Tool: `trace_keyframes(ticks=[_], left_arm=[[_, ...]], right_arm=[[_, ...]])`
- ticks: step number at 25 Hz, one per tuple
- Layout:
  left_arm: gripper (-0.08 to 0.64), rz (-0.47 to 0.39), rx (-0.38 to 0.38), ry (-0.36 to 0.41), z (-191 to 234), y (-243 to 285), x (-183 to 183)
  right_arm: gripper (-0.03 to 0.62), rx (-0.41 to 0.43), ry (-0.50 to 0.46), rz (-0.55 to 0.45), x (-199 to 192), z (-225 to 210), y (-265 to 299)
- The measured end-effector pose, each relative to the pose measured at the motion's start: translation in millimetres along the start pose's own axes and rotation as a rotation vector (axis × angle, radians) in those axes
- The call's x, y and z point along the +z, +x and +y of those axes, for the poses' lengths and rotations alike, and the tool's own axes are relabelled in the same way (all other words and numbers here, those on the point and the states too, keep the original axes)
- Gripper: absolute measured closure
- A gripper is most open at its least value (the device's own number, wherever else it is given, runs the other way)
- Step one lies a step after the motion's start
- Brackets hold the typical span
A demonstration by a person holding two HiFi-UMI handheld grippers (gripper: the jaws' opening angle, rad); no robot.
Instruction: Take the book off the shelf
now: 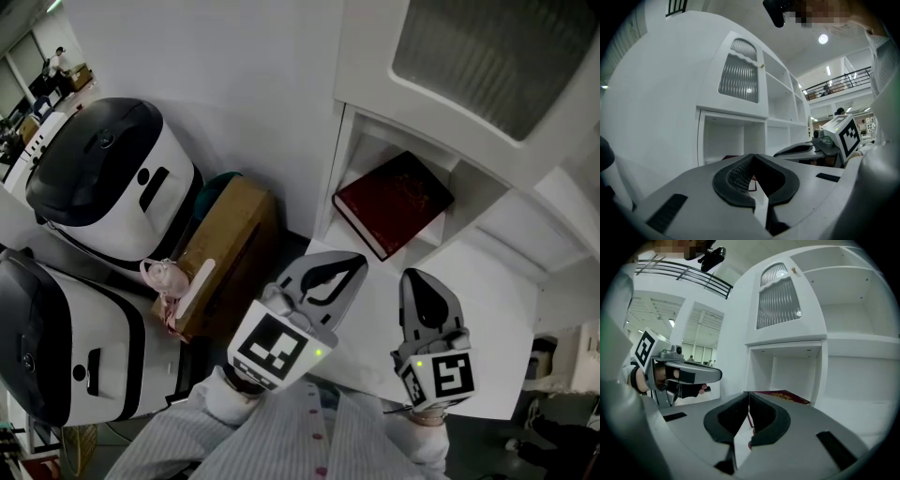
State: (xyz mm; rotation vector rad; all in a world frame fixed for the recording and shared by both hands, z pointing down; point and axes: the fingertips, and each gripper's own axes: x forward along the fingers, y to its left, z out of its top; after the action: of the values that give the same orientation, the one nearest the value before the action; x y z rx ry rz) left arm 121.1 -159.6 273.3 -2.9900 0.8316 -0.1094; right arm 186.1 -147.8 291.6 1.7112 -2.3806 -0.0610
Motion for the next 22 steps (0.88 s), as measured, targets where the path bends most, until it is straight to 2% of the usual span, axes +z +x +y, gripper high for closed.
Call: trace_keyframes(ticks=[5,11,15,22], left_arm=[[0.549,0.0,0.013,-0.003,7.4,4.9,-2.3],[0.549,-0.004,0.02,-0.011,14.4,13.8,-3.6],[0.549,0.0,0.026,-0.014,19.4,20.1,-6.6],[0.549,0.011,0.058,-0.03,33.9,28.9,-15.6]], right_arm=[[0.577,-0.03,-0.108,0.033,-12.2,-9.1,6.4],[0.575,0.008,-0.257,0.029,-17.6,-10.3,18.4],[0.57,0.029,-0.291,0.036,-23.7,-12.6,24.1],[0.507,0.065,-0.367,0.062,-34.7,-16.7,33.8]])
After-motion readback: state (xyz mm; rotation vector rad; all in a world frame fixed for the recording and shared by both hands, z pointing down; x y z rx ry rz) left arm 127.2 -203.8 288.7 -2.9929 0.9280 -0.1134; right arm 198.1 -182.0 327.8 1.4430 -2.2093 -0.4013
